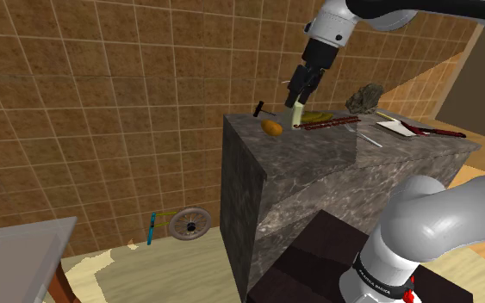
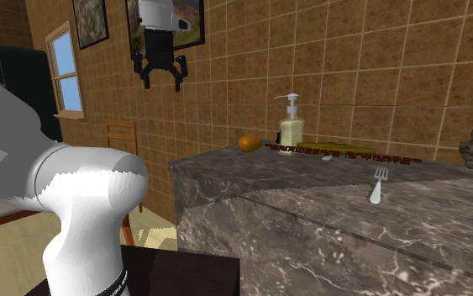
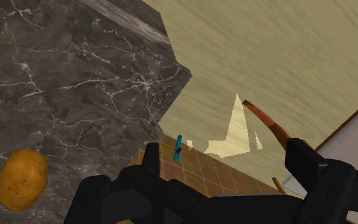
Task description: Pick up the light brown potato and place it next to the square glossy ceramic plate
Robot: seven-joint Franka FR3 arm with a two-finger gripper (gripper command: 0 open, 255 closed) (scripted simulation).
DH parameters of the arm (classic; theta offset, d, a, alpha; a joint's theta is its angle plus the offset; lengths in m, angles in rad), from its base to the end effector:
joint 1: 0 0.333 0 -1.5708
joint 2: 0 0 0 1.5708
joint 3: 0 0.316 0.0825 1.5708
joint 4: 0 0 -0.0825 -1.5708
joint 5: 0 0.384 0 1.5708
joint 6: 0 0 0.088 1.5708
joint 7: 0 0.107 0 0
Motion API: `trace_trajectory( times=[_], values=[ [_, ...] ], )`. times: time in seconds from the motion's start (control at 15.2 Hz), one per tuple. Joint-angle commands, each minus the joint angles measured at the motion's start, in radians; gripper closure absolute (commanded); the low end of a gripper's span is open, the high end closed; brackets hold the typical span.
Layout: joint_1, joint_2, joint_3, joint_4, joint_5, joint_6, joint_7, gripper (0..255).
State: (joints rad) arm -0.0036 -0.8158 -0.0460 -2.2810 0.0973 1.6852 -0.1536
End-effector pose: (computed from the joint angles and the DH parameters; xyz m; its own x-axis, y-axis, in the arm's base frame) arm 0.3087 -0.0120 0.6474 0.9671 0.0996 0.2340 0.1248 -0.9876 -0.0952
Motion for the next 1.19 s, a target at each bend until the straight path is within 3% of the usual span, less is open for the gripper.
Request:
trace_trajectory(
  times=[0.0, 0.59, 1.12],
  values=[
    [0.000, 0.000, 0.000, 0.000, 0.000, 0.000, 0.000, 0],
    [-0.100, 0.358, 0.106, 0.135, -0.177, 0.091, 0.174, 0],
    [-0.173, 0.683, 0.156, 0.327, -0.382, 0.074, 0.356, 0]
  ],
)
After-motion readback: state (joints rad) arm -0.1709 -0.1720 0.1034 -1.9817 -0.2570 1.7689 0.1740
